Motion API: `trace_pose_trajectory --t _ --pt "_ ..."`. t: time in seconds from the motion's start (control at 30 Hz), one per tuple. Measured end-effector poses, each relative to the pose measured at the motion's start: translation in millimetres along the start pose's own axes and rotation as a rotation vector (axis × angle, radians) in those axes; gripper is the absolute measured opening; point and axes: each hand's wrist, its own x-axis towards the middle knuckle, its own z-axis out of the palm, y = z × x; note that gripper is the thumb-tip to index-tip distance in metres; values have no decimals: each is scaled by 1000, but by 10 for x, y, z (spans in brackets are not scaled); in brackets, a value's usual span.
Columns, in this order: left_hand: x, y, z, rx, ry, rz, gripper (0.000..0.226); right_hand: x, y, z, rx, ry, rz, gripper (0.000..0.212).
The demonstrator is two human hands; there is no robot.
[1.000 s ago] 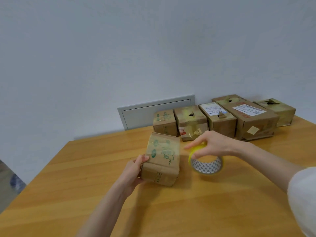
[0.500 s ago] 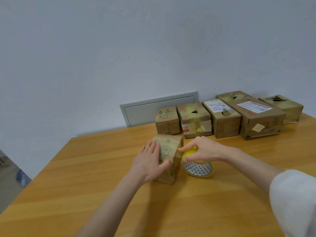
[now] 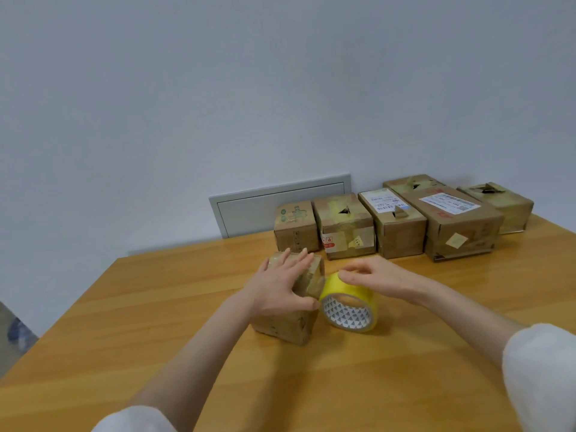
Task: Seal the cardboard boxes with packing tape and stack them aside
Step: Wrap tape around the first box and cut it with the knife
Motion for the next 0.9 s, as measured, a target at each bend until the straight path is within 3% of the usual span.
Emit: trace_pose_trajectory --t 0.1,0.27,0.43,0.63,0.77,0.9 --pt "21 57 100 110 -72 -15 92 -13 38 43 41 -10 43 36" --pt "-168 56 195 144 -36 -132 100 110 -69 64 87 43 44 26" --pt "-339 148 262 163 42 -273 96 225 -129 148 51 51 35 51" --pt "-524 207 390 141 120 -310 95 297 -107 166 20 11 72 38" --pt "-504 225 296 95 58 -255 92 311 -99 227 30 22 82 64" --pt "-388 189 52 7 51 -113 96 247 -112 204 82 -52 52 68"
